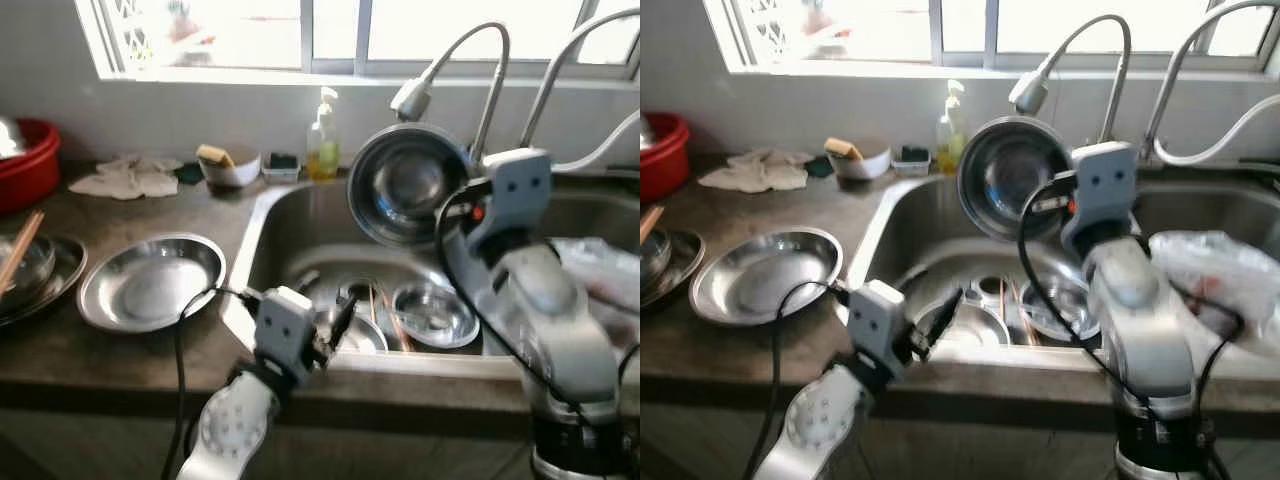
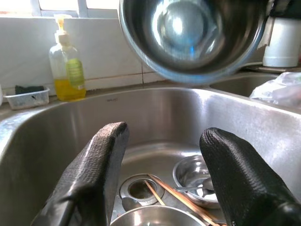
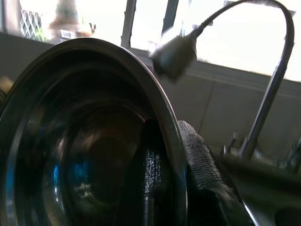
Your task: Kitchen organization
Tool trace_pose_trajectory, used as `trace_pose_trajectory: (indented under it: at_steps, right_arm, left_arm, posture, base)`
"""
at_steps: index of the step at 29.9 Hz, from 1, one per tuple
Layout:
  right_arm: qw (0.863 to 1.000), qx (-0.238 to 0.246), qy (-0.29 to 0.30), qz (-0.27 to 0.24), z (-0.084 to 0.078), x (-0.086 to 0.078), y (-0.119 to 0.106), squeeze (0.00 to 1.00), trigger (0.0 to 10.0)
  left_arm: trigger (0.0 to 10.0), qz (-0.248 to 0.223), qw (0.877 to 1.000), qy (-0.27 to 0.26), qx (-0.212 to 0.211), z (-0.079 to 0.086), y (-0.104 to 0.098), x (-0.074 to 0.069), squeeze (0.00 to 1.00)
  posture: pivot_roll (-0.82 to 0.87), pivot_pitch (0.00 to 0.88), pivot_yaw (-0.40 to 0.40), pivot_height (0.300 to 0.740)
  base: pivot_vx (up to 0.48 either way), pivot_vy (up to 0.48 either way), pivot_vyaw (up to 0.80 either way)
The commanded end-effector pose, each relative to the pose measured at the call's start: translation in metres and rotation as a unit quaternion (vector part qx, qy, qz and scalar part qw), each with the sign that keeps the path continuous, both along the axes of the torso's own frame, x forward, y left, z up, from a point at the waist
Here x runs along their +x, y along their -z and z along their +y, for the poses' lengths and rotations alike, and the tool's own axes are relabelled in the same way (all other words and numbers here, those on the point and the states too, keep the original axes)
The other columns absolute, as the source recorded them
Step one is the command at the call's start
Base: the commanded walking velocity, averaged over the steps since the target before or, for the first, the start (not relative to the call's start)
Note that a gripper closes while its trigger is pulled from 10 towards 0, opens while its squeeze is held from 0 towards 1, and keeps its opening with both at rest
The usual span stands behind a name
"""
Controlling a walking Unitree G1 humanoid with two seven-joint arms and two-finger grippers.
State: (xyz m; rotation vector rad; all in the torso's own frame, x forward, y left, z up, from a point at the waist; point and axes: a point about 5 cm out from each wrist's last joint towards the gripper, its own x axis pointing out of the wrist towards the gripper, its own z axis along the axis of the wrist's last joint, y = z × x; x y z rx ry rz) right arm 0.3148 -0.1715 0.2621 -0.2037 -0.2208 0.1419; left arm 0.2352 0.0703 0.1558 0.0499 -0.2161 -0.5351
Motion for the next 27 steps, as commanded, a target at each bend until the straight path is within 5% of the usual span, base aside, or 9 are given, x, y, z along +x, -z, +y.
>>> trace_pose_trajectory:
  at_steps: [1, 9, 14, 27]
  right_arm:
    - [0.999, -0.012, 0.008, 0.03, -0.008, 0.008, 0.002, 0.0, 10.0]
    - [0.989, -0.047, -0.005, 0.141, -0.01, 0.041, 0.021, 0.0, 10.0]
    - [0.968, -0.031, -0.048, 0.245, -0.007, 0.056, 0.048, 0.0, 10.0]
    - [0.931, -0.027, -0.11, 0.346, 0.005, 0.065, 0.089, 0.0, 10.0]
  left_arm:
    - [10.0, 0.005, 1.0, 0.001, 0.003, -0.001, 0.001, -0.001, 0.0]
    - [10.0, 0.004, 1.0, -0.001, 0.009, 0.0, 0.002, -0.004, 0.0]
    - [10.0, 0.014, 1.0, -0.003, 0.021, 0.004, 0.009, -0.01, 0.0]
    - [10.0, 0.066, 0.996, -0.009, 0.055, 0.006, 0.033, -0.019, 0.0]
  posture:
    - [0.06, 0.018, -0.055, 0.74]
    - [0.08, 0.02, -0.064, 0.74]
    - [0.08, 0.024, -0.076, 0.74]
    - [0.1, 0.03, -0.085, 0.74]
  base:
    - [0.0, 0.0, 0.0]
    - [0.0, 0.0, 0.0]
    - [0.0, 0.0, 0.0]
    - [0.0, 0.0, 0.0]
